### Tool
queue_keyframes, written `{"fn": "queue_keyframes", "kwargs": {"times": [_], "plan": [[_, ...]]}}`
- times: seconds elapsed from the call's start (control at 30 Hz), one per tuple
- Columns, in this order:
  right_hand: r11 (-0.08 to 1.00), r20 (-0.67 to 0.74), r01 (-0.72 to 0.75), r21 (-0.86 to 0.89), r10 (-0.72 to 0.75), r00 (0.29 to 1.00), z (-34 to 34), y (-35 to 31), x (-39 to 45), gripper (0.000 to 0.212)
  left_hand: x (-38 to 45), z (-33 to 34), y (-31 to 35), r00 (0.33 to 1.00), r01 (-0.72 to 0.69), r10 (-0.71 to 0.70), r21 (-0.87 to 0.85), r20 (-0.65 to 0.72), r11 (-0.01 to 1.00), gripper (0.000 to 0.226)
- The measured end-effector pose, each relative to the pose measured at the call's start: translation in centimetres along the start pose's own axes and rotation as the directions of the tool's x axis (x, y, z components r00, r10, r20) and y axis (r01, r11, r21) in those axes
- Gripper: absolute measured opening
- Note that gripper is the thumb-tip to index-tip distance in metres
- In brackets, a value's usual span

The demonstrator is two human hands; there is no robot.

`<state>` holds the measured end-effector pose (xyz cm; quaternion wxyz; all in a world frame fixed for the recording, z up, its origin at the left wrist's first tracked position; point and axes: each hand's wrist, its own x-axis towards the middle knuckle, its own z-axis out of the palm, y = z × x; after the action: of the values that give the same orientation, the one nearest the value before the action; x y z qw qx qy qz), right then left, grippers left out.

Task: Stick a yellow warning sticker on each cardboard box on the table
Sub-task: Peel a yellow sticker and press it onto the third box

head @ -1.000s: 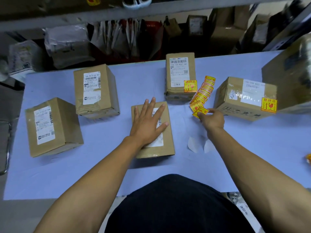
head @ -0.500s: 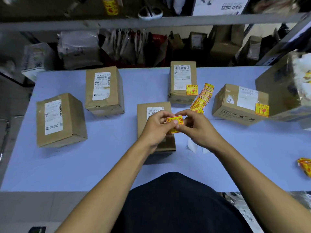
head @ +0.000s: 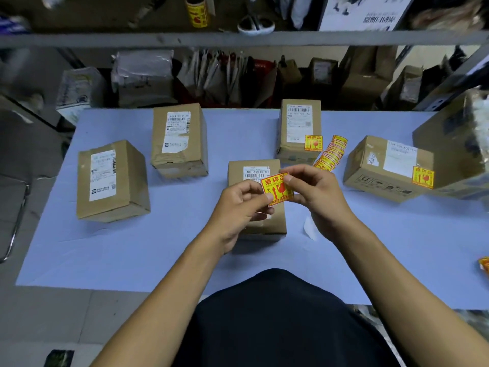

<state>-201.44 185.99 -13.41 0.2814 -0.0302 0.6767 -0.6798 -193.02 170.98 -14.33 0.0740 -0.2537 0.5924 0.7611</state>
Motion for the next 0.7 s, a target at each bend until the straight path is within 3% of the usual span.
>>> {"fn": "queue_keyframes", "kwargs": {"times": [0.27,0.33,0.43,0.53,0.63,0.7], "plan": [[0.999,0.010,-0.015,-0.051,0.016,1.000,0.2,-0.7,0.2,0.018,-0.3,-0.4,0.7,0.998,-0.048,0.047,-0.031,-0.048,0.998,0.021],[0.990,-0.041,0.009,-0.140,-0.015,0.999,0.3,-0.6,0.0,0.014,-0.2,-0.3,0.7,0.996,-0.058,0.057,-0.018,-0.072,0.998,0.020],[0.845,-0.107,0.152,-0.512,-0.239,0.965,0.6,-0.5,-0.4,0.033,-0.1,-0.2,0.7,0.984,-0.088,0.087,-0.003,-0.155,0.996,0.019],[0.809,-0.057,0.233,-0.540,-0.311,0.949,1.7,-0.7,-1.0,0.036,-0.2,-0.2,0.5,0.978,-0.119,0.111,-0.036,-0.177,0.992,0.013],[0.559,0.012,0.371,-0.742,-0.542,0.840,2.4,-0.6,-1.6,0.027,-0.4,0.1,0.5,0.966,-0.153,0.130,-0.089,-0.224,0.984,0.009],[0.417,0.125,0.437,-0.797,-0.593,0.796,2.7,-0.7,-1.8,0.021,-0.6,0.2,0.5,0.965,-0.164,0.134,-0.119,-0.226,0.979,0.009]]}}
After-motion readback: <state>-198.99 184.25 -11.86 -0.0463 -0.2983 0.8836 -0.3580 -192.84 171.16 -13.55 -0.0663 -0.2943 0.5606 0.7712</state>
